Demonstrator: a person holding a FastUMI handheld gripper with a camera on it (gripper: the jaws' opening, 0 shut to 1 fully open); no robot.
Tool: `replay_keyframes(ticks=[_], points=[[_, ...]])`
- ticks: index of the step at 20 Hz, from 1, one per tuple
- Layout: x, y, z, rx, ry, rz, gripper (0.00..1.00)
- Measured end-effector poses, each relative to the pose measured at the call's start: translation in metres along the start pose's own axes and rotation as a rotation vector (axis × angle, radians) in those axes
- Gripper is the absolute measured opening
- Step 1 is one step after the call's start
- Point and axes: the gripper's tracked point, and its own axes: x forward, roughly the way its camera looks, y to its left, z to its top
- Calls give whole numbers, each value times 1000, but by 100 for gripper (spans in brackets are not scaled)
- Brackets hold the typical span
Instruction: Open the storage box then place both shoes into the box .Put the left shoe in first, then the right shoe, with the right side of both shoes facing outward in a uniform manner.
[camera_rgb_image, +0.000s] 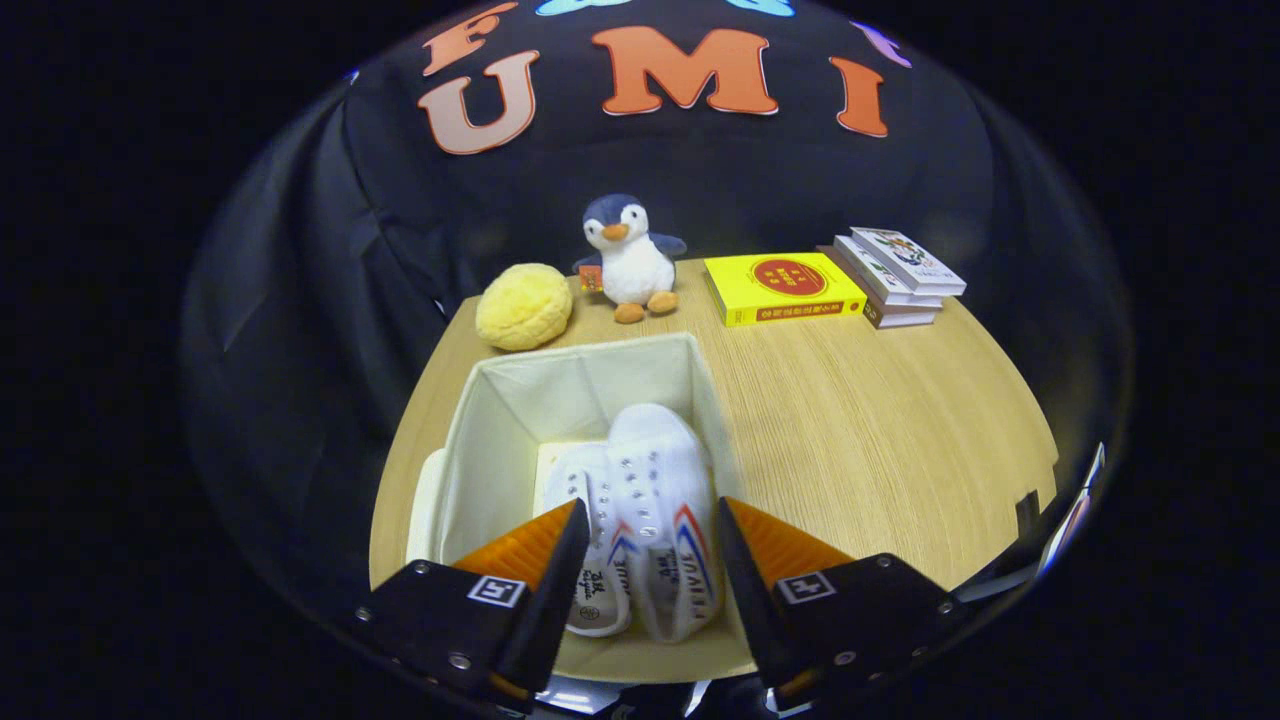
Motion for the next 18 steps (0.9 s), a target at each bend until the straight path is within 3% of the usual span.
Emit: replay_keyframes(ticks=[2, 3, 10, 18], points=[[-16, 5, 23, 3, -55, 34, 93], [-23, 3, 32, 3, -79, 46, 97], [-82, -58, 109, -21, -328, 15, 98], [-159, -195, 150, 61, -546, -86, 98]])
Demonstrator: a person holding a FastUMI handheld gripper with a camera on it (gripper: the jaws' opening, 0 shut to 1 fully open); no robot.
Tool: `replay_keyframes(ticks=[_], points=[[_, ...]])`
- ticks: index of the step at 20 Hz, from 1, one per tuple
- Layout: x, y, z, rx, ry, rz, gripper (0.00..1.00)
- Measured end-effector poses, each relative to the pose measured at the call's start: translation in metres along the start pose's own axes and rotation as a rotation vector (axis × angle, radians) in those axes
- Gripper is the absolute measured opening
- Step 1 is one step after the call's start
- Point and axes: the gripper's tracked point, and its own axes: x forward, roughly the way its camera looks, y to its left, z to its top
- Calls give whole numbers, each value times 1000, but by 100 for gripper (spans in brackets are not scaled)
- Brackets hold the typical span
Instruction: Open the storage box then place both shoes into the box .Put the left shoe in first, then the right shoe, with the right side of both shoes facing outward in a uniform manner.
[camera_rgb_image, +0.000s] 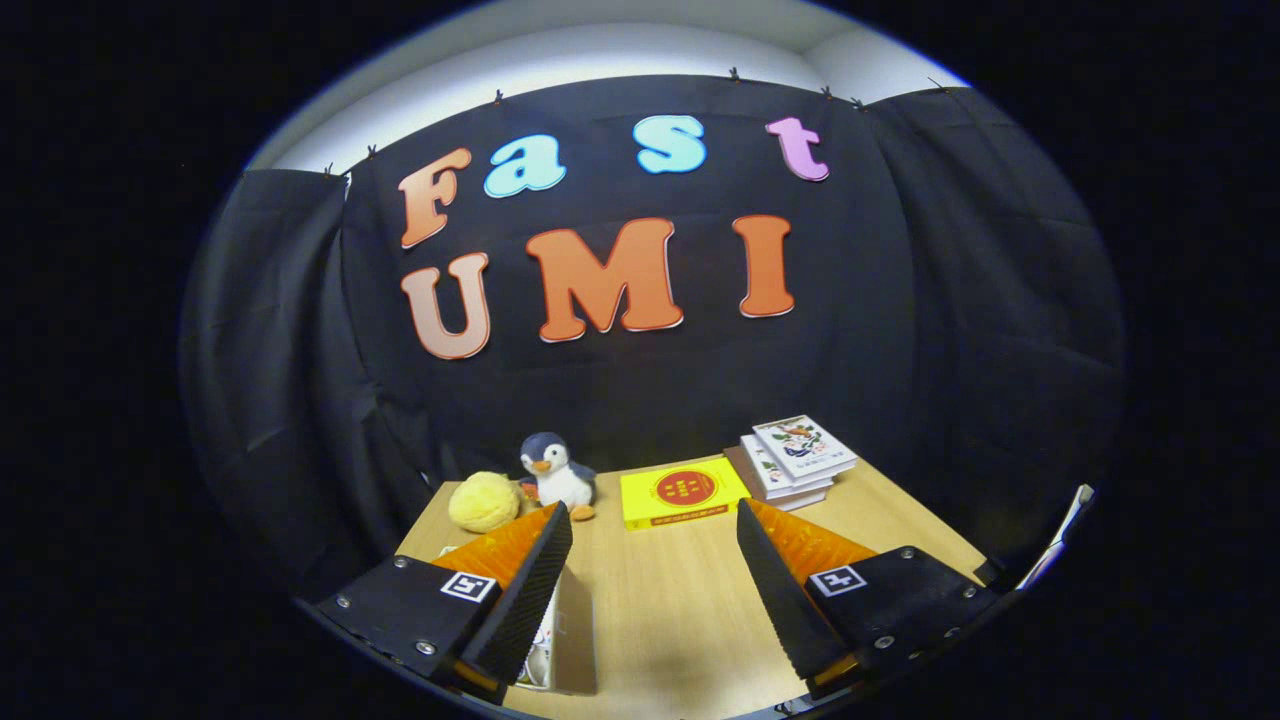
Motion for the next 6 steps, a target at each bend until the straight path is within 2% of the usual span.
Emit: replay_keyframes(ticks=[6], points=[[-21, -103, 13, 41, -50, -88, 98]])
